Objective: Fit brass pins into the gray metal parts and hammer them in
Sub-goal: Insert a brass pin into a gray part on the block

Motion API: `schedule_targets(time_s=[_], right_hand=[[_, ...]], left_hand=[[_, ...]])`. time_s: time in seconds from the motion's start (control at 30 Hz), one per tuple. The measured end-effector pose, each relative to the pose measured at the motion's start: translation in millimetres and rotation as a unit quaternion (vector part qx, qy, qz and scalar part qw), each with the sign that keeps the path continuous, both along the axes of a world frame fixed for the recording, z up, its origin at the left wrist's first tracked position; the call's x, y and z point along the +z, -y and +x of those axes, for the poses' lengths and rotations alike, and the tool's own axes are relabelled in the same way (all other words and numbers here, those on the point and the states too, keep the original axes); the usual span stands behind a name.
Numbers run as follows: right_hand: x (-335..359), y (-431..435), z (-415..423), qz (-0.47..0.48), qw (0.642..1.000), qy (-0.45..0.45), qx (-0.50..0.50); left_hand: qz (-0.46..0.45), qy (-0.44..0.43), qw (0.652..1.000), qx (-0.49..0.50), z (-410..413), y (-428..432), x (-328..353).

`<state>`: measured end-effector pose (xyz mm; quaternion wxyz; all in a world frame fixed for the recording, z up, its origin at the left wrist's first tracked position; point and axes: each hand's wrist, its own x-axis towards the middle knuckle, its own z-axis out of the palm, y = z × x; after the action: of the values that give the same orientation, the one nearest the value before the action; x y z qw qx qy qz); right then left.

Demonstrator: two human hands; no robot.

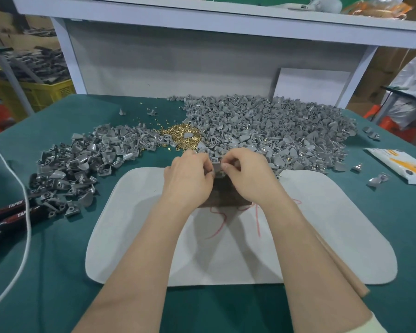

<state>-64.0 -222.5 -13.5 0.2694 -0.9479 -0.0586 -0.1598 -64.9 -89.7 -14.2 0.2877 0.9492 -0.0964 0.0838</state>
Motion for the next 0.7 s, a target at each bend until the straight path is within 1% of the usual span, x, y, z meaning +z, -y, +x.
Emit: schedule_targets(time_s=[0.3, 0.6, 0.7], right_hand=[[1.3, -6.0, -1.2, -0.041, 0.999, 0.002, 0.001], [3.8, -9.5, -6.3, -0.050, 0.999, -0.001, -0.002], [5.2, -14.1, -7.7, -0.084, 0.996, -0.010, -0.018]], left_hand=[[-0.006, -0.003, 1.000, -0.001, -0.2, -0.3, 0.5], [-0.008, 0.002, 1.000, -0.004, 0.5, -0.9, -0.1], [-0.004, -0.001, 1.000, -0.006, 0.3, -1.0, 0.5]])
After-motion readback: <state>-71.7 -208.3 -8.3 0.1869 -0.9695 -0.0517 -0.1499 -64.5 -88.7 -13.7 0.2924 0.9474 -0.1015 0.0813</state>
